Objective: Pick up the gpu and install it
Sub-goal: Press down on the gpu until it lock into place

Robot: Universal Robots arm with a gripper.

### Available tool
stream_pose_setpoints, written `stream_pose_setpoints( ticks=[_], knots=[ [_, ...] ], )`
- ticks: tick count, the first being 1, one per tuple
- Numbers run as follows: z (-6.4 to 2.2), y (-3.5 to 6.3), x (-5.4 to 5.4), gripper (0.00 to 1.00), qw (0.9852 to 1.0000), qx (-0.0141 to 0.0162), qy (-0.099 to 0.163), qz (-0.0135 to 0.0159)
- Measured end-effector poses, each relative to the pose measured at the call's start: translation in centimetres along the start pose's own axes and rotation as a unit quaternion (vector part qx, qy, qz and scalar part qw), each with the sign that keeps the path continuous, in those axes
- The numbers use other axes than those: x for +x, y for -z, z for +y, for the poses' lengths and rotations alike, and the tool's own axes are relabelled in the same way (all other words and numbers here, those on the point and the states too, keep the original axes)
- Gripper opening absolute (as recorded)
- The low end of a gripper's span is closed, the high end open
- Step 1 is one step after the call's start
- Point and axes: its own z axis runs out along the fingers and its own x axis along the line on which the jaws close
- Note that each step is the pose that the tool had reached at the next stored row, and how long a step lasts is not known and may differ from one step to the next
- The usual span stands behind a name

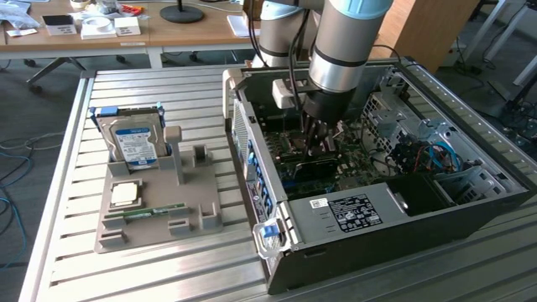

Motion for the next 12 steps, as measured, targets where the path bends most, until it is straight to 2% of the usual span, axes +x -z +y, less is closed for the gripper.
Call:
stream_pose_setpoints(
  ticks=[12],
  knots=[
    [0.00, -0.17, 0.00, 0.11, 1.0000, 0.0000, 0.000, 0.0001]
  ],
)
